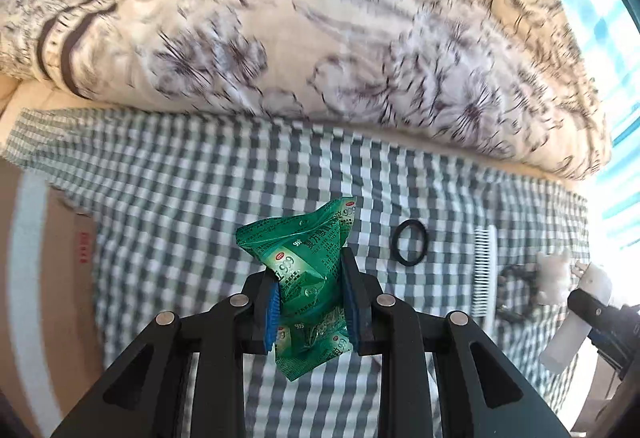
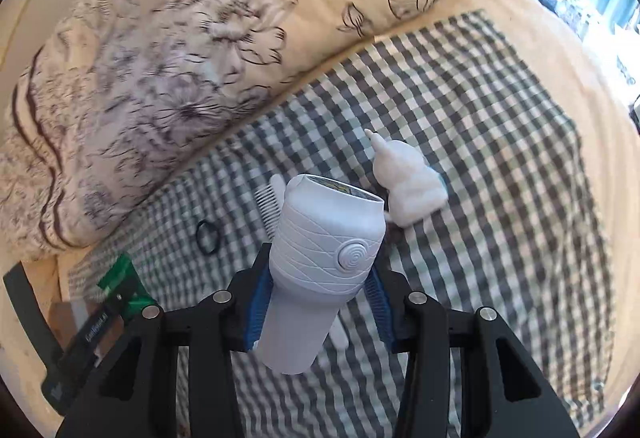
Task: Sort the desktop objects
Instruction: 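Grasp the green snack pack with the left tool while the right tool grasps a white bottle, then carry the snack pack and white bottle over the box and release both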
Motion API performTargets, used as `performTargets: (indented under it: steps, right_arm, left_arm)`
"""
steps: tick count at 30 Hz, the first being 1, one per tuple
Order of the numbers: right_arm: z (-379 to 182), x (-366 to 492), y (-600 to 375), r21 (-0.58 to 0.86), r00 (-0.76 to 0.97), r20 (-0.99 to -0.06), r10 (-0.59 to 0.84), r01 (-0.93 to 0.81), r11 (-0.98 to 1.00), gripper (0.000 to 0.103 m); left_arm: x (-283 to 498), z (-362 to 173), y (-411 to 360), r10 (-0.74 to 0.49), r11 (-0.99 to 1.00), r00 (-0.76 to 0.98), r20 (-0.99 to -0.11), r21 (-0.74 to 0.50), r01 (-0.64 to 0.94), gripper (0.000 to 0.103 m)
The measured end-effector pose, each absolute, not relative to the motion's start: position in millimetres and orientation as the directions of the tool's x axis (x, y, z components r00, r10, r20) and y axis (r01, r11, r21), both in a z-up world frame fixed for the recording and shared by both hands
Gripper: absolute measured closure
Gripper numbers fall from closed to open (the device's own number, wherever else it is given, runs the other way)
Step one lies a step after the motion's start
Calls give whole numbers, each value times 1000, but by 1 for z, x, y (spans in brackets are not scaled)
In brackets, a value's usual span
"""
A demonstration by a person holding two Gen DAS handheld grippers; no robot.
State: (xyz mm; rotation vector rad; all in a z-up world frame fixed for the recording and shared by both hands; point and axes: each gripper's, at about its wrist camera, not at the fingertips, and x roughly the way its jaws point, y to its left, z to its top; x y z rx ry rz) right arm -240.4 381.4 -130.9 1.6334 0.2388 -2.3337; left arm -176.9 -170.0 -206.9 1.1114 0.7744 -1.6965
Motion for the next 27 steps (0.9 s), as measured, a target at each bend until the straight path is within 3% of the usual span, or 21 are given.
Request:
performTargets:
  steps: [15, 20, 27]
  right_arm:
    - [-58, -112, 324, 49, -295, -916, -273, 592, -804, 59]
    - [-68, -38, 279, 88, -228, -914, -337, 697, -712, 59]
    - [-107, 68, 212, 126, -142, -927, -348, 756, -642, 59]
  left_arm:
    - [-101, -67, -114, -448, -372, -232, -863, -56, 926, 77]
    - [-37, -25, -110, -501, -366, -224, -836, -30, 930, 77]
    - [62, -11, -146, -504, -307, -205, -839, -48, 951, 77]
